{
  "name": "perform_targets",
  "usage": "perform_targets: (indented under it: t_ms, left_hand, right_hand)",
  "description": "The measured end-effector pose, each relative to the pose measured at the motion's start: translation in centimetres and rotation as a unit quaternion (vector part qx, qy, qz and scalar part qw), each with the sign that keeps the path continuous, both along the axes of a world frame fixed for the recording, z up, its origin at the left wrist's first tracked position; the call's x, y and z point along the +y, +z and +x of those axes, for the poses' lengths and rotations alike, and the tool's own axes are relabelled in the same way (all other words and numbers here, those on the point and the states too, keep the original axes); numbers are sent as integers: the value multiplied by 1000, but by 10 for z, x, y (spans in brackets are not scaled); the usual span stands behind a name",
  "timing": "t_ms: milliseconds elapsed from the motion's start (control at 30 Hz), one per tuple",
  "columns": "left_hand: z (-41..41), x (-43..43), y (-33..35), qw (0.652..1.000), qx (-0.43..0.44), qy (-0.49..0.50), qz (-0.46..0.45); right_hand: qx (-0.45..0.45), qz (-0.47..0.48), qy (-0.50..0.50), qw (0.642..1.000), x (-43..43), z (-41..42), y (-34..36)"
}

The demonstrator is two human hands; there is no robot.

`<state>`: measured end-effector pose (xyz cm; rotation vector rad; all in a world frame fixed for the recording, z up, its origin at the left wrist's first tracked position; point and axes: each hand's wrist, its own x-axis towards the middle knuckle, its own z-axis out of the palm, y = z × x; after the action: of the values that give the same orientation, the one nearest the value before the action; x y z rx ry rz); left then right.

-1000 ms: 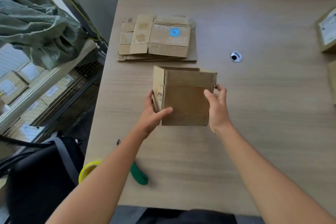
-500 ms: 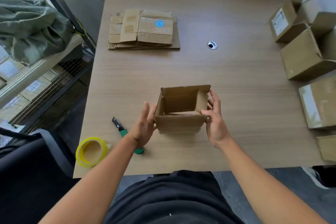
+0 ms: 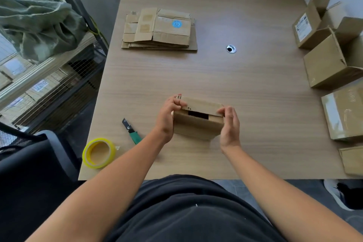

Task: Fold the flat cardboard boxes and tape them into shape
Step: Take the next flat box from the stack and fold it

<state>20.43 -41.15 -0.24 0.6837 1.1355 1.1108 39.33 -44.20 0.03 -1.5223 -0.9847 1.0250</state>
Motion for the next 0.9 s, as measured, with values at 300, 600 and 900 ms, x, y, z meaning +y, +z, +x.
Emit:
perform_targets:
  t_ms: [300, 600, 900]
  left_hand:
    - [15, -18, -7, 977, 190, -72, 69]
    - [43, -30, -14, 982, 126, -80, -113]
    - [102, -67, -31, 948, 306, 1, -90]
  right_hand:
    - [-132, -40, 21, 990, 12, 27, -9]
    - [37, -201, 143, 968, 0, 70, -21]
    - [-266, -54, 256, 928, -2, 117, -35]
